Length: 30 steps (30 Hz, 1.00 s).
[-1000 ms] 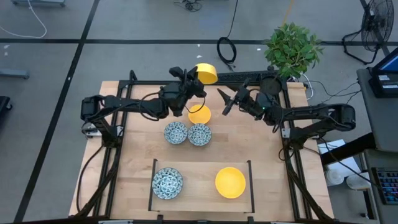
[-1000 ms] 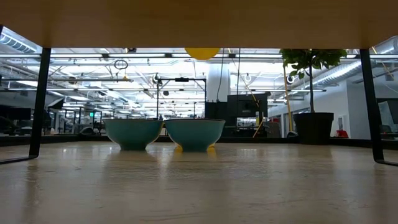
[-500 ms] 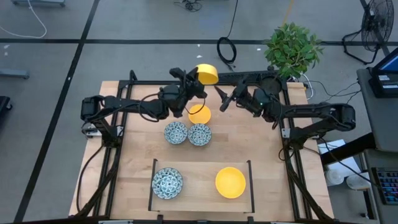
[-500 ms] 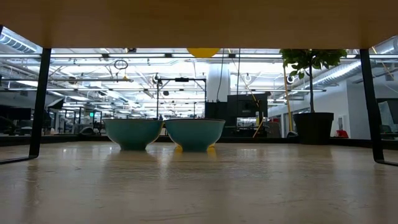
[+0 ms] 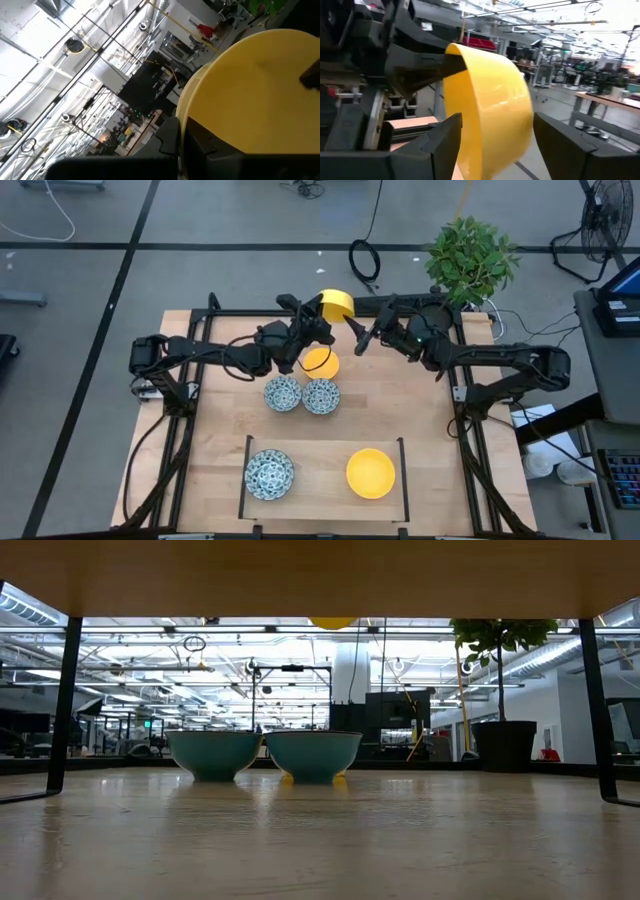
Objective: Pick & Place Mini bowls
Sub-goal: Stack the left yellow bowl on the yellow bowl on the shelf
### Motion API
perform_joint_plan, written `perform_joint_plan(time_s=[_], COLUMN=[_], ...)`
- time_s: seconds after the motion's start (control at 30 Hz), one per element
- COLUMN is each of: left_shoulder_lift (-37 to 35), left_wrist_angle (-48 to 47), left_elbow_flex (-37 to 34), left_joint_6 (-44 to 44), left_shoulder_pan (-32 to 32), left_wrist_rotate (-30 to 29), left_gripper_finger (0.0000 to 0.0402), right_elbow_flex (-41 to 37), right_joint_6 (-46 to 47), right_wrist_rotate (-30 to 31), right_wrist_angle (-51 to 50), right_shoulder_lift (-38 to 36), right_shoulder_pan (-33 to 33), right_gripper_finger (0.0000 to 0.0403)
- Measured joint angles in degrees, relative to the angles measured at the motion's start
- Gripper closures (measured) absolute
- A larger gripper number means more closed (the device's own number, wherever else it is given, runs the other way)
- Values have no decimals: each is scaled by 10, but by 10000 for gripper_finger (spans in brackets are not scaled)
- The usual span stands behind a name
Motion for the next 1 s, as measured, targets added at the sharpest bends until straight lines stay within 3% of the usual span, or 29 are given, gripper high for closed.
perform_joint_plan(time_s=[0.27,0.4,1.0], left_shoulder_lift=[0,-1,-1], left_wrist_angle=[-2,2,-8], left_elbow_flex=[0,0,0], left_joint_6=[-3,9,-6], left_shoulder_pan=[0,1,3], left_wrist_rotate=[-6,-34,-36], left_gripper_finger=[389,396,391], right_elbow_flex=[28,28,29], right_joint_6=[-38,-62,-111], right_wrist_rotate=[10,53,78], right_wrist_angle=[-15,1,0], right_shoulder_lift=[59,67,52], right_shoulder_pan=[-5,0,8], right_gripper_finger=[167,172,252])
